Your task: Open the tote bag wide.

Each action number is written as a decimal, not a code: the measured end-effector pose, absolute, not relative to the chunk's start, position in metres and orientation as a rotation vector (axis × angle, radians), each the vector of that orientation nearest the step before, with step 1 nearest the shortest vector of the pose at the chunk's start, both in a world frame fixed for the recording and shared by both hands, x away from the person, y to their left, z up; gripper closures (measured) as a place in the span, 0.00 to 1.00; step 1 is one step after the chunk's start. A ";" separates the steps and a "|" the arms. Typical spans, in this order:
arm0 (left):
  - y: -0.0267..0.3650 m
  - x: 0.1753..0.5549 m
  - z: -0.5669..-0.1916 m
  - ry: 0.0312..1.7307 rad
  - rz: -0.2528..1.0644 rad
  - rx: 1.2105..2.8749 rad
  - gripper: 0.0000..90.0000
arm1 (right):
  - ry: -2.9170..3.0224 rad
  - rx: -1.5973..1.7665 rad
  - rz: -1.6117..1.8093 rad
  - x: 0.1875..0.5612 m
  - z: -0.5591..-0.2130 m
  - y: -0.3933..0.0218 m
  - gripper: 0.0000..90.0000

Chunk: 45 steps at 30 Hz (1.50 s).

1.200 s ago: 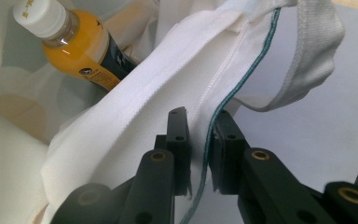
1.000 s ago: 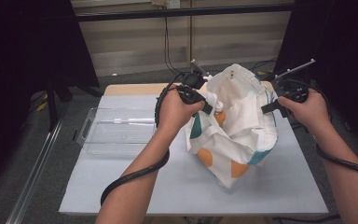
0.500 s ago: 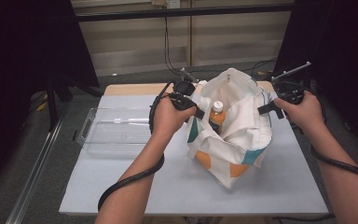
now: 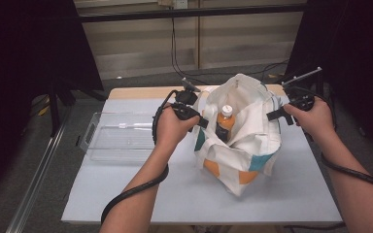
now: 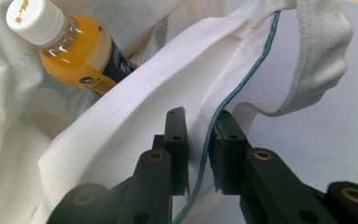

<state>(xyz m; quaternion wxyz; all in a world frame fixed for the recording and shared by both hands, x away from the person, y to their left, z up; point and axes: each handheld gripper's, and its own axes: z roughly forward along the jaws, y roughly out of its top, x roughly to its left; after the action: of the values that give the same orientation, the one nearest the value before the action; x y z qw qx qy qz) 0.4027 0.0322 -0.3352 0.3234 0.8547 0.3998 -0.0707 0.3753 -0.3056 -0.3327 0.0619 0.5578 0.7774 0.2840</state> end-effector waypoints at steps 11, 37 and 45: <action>0.036 0.404 -0.350 1.073 -0.202 2.244 0.98 | 2.359 1.684 0.869 0.377 -0.344 -0.303 0.87; 0.045 0.398 -0.373 1.107 -0.217 2.249 0.98 | 2.388 1.663 0.880 0.375 -0.355 -0.293 0.88; 0.047 0.397 -0.382 1.117 -0.219 2.266 0.98 | 2.396 1.662 0.884 0.374 -0.362 -0.290 0.88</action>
<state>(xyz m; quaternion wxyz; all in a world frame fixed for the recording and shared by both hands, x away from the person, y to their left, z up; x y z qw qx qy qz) 0.3969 0.0470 -0.3818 0.2984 0.8529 0.4205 -0.0825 0.3741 -0.2902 -0.3617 0.0471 0.5449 0.7855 0.2897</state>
